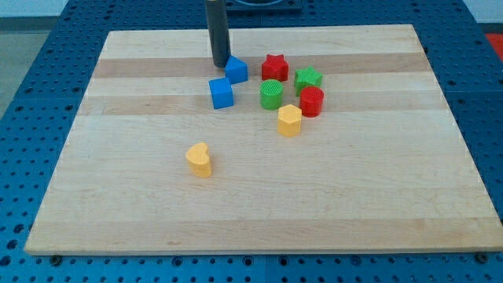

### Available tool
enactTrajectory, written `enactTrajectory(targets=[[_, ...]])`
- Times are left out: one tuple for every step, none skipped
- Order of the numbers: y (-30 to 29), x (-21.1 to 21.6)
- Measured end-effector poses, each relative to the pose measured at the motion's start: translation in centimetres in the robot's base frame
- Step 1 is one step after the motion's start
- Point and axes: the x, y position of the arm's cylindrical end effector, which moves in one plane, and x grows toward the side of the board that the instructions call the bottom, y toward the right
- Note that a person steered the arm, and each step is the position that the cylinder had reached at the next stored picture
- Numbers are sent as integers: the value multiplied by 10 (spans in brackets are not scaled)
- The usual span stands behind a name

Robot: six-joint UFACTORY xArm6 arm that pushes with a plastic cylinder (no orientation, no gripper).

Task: Push the blue triangle towards the green circle

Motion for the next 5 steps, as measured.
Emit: enactTrajectory(targets=[[17,0],[21,0],[21,9],[21,22],[19,23]])
